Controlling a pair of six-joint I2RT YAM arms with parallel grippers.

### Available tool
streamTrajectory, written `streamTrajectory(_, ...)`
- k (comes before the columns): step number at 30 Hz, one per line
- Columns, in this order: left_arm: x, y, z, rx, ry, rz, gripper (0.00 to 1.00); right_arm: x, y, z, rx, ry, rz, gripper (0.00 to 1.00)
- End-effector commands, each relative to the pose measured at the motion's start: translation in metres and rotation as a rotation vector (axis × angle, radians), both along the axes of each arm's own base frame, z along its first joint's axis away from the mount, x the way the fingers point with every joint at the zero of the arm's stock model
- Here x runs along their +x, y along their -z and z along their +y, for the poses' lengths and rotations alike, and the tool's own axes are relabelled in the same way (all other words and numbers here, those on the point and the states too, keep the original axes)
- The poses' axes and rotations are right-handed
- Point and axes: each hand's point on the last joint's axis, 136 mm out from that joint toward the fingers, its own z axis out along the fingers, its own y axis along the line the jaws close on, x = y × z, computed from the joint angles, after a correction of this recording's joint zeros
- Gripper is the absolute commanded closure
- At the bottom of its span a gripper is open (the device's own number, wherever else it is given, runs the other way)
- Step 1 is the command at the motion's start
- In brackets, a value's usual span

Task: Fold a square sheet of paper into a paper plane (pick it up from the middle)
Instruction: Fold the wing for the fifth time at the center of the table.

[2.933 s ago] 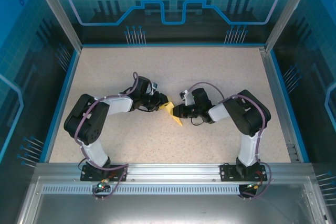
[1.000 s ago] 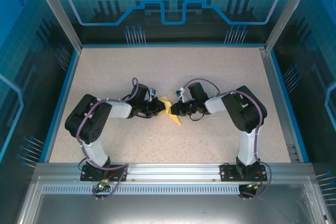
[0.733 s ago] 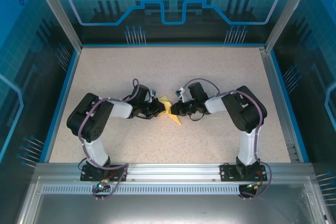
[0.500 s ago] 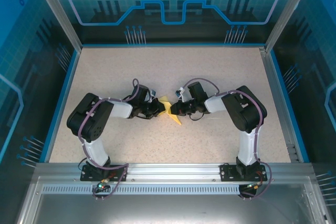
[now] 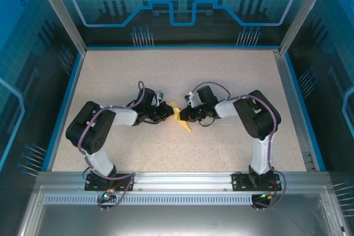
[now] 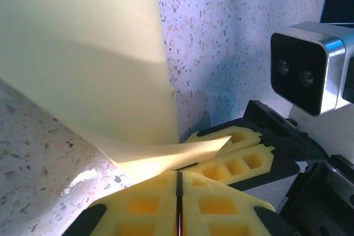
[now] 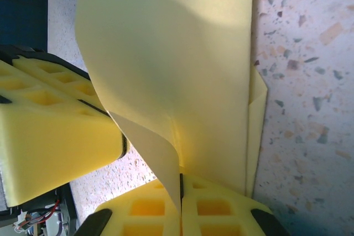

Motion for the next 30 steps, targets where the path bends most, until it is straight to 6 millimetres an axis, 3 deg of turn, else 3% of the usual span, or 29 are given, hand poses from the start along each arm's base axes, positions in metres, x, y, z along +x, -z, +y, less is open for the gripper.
streamTrajectory(1,0.004,0.008,-0.003,0.023,0.013,0.000,0.89,-0.023,0.048,-0.018,-0.155,0.014,0.113,0.94)
streamTrajectory(15,0.002,0.029,0.003,0.106,0.013,0.085,0.91,-0.023,0.046,-0.017,-0.154,0.007,0.105,0.93)
streamTrajectory(30,-0.005,0.047,0.006,0.140,0.021,0.167,0.91,-0.018,0.013,-0.008,-0.083,0.001,0.097,0.79)
